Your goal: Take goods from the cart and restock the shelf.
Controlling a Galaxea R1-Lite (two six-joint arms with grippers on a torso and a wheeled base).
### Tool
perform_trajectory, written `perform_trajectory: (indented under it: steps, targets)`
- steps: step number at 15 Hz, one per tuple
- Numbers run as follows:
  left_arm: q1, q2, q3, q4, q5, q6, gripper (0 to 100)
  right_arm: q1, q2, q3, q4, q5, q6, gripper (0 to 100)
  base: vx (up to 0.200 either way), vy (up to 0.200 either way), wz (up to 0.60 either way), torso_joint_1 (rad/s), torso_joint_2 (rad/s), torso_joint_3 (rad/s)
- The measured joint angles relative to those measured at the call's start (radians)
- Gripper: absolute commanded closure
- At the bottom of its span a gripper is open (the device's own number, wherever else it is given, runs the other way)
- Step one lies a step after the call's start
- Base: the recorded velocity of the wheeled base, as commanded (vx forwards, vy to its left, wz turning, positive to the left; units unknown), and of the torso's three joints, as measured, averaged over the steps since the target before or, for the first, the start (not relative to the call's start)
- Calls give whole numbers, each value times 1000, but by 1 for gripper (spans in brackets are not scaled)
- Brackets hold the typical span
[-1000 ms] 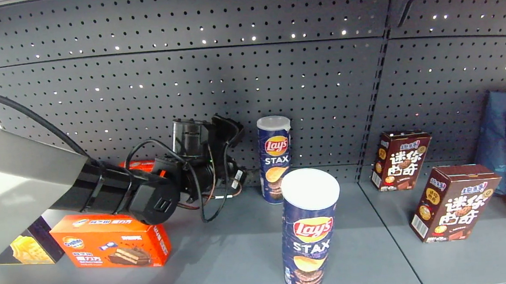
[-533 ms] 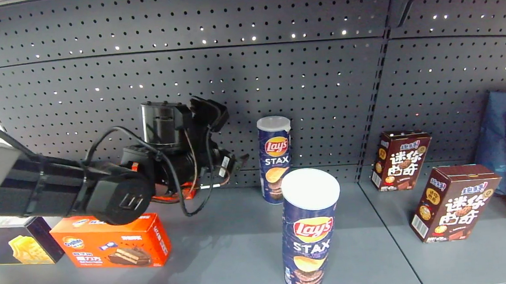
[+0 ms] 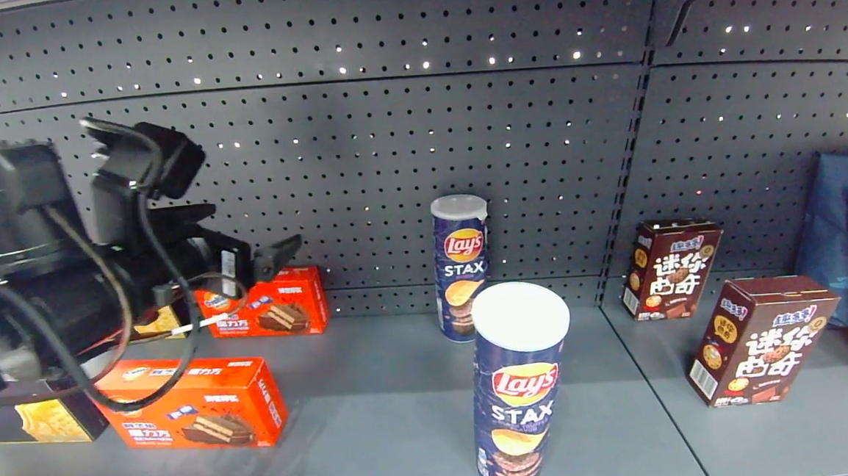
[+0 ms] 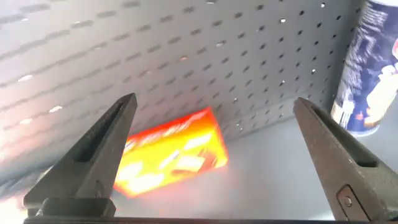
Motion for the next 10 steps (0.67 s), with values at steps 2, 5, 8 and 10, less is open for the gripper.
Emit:
perform_trajectory:
  steps: [2, 5, 8, 10]
  targets:
    - [31, -121, 106, 2, -8, 0, 0, 7, 90, -121, 3, 77, -4, 0, 0, 0, 0, 0, 0, 0]
    - [47, -259, 250, -4, -13, 1, 0, 19, 250, -260, 3, 185, -49, 0, 0, 0, 0, 0, 0, 0]
    - [50, -319, 313, -7, -16, -2, 0, 102, 402, -305, -44, 260, -126, 0, 0, 0, 0, 0, 0, 0]
    - [53, -334, 320, -7, -15, -2, 0, 212, 507, -310, -129, 264, -148, 0, 0, 0, 0, 0, 0, 0]
